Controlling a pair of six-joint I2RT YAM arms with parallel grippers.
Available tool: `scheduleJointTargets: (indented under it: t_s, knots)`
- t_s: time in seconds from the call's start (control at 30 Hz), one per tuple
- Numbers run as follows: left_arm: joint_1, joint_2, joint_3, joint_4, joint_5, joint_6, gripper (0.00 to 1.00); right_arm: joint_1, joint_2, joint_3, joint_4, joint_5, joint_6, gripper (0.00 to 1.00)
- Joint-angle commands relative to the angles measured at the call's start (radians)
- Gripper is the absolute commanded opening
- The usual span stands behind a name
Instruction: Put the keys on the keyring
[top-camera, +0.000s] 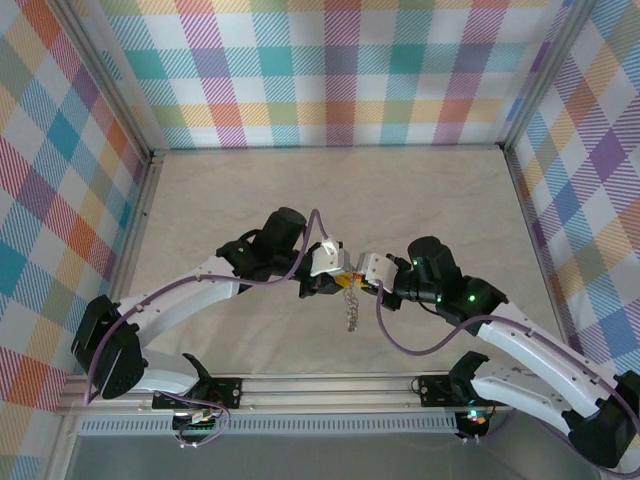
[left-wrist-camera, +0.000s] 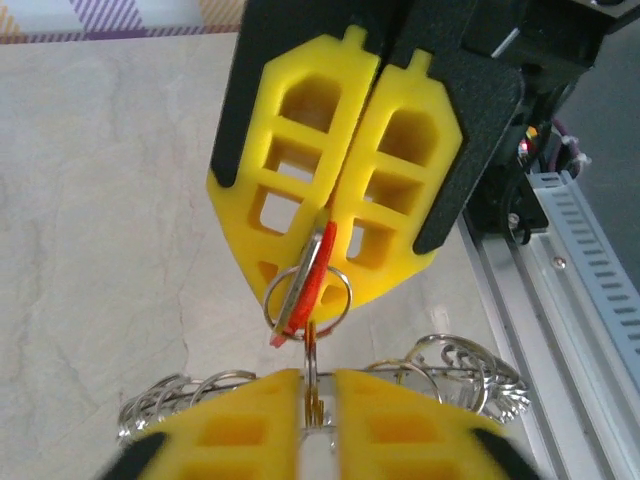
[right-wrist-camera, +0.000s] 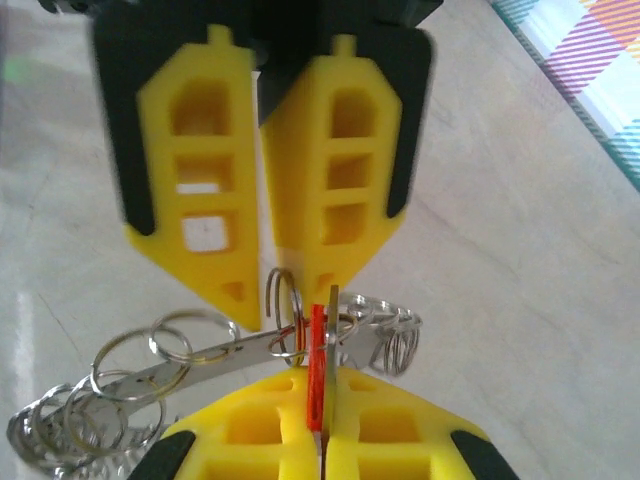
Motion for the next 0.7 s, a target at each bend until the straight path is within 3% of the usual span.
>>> scheduleJointTargets:
  t_s: [0.0, 0.17, 0.43, 0.67]
  knots:
    - [-0.002, 0.014, -0.010, 0.054, 0.005, -0.063, 0.28, 0.002, 0.011, 0.067, -0.071, 0.057, -0.129, 0.00]
    - [0.014, 0.014, -0.024, 0.086, 0.018, -0.110, 0.43, 0.001, 0.075, 0.154, -0.194, 0.095, -0.298, 0.00]
    - [0.074, -0.031, -0.074, 0.155, -0.044, -0.221, 0.48, 0.001, 0.121, 0.222, -0.308, 0.225, -0.508, 0.00]
    - [0.118, -0.065, -0.131, 0.226, -0.206, -0.316, 0.51, 0.020, 0.158, 0.270, -0.435, 0.403, -0.732, 0.00]
